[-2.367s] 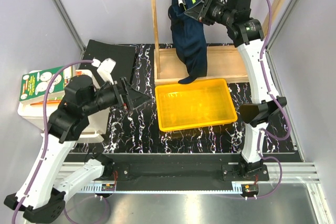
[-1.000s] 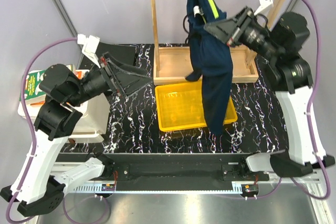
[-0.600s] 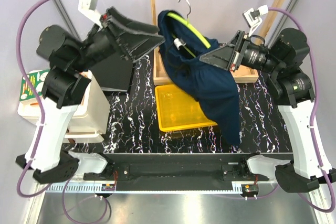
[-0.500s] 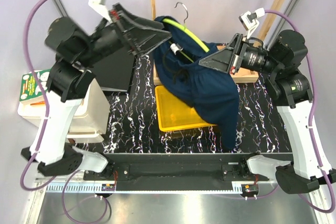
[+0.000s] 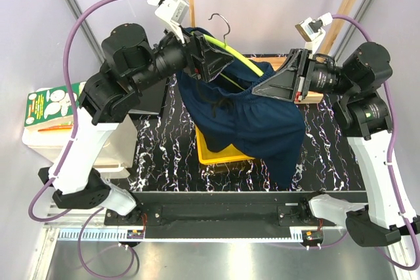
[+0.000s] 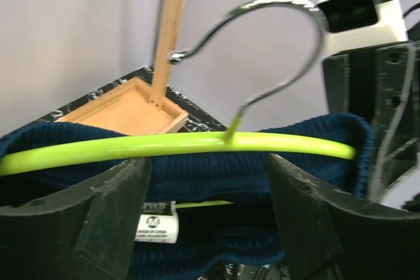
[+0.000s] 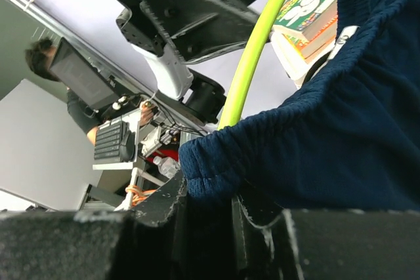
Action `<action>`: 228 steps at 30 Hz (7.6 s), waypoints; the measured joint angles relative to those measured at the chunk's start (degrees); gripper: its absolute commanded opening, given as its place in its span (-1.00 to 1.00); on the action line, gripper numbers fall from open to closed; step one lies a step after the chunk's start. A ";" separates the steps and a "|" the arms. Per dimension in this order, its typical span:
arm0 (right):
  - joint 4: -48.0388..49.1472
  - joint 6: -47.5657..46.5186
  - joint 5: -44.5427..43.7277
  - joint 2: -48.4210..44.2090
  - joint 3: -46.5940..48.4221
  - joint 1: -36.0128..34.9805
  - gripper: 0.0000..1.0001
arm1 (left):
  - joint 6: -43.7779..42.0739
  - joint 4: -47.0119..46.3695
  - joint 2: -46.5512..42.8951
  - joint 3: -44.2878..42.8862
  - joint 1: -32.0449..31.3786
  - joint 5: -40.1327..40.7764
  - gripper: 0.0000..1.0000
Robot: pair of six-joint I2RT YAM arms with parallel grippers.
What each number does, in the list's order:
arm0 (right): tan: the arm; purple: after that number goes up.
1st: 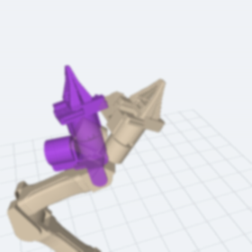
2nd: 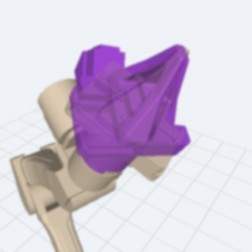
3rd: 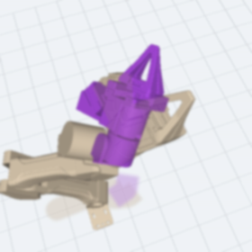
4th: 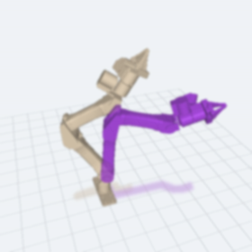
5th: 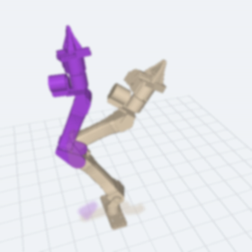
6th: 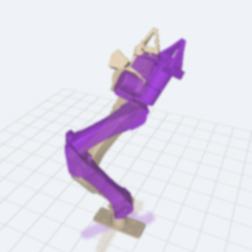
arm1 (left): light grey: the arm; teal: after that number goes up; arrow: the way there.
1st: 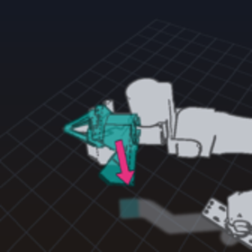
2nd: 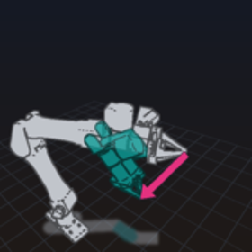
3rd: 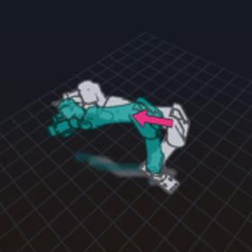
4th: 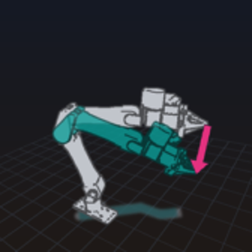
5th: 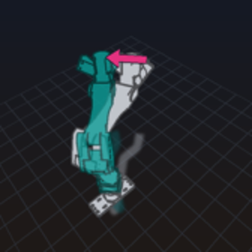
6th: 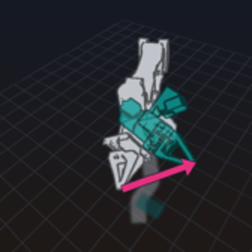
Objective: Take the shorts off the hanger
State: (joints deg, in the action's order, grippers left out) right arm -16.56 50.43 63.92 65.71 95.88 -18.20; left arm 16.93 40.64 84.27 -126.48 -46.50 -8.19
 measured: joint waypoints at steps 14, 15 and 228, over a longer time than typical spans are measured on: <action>2.21 1.01 2.21 0.15 -2.75 0.13 -1.00 | 0.33 -6.54 -8.24 15.10 -1.62 4.07 0.78; 2.23 1.05 2.21 0.20 -2.75 0.13 -1.00 | 0.61 -7.26 -9.90 16.90 -1.62 4.46 0.81; 2.86 -10.91 -33.38 16.90 -36.33 -7.63 0.48 | 11.82 -1.90 -40.26 40.50 7.19 8.37 -1.00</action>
State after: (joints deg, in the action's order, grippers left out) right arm -13.69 39.53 30.55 82.61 59.55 -25.82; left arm 28.75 38.74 44.01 -85.97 -39.31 0.19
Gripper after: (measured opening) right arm 0.442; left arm 0.077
